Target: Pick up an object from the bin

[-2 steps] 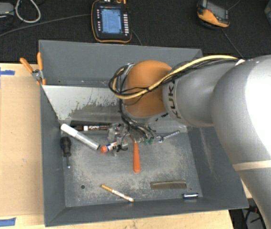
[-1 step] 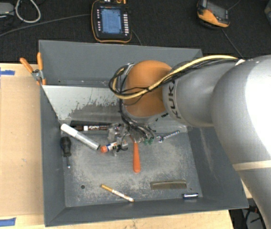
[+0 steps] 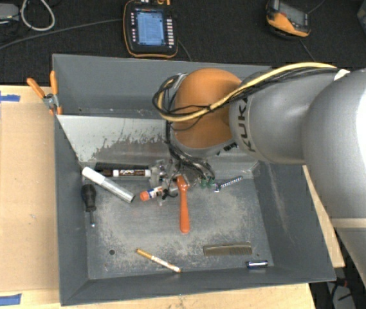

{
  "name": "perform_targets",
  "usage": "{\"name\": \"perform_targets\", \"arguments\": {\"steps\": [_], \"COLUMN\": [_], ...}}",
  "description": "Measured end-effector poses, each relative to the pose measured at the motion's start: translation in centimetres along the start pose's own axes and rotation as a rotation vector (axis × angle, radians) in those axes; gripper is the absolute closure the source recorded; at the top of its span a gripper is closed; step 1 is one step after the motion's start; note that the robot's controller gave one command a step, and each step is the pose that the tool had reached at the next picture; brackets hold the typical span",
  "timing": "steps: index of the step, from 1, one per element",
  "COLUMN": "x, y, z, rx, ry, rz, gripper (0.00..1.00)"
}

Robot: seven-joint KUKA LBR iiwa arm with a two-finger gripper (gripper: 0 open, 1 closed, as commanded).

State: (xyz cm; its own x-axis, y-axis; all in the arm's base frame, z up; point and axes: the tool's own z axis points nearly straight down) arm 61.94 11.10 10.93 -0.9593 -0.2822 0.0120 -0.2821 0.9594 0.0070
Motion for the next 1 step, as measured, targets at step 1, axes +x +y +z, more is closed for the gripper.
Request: {"name": "perform_targets", "arguments": {"steps": [1], "x": [-0.01], "y": [0.08], "z": [-3.84], "rx": [0.000], "ry": [-0.002], "rz": [0.001], "gripper": [1.00]}}
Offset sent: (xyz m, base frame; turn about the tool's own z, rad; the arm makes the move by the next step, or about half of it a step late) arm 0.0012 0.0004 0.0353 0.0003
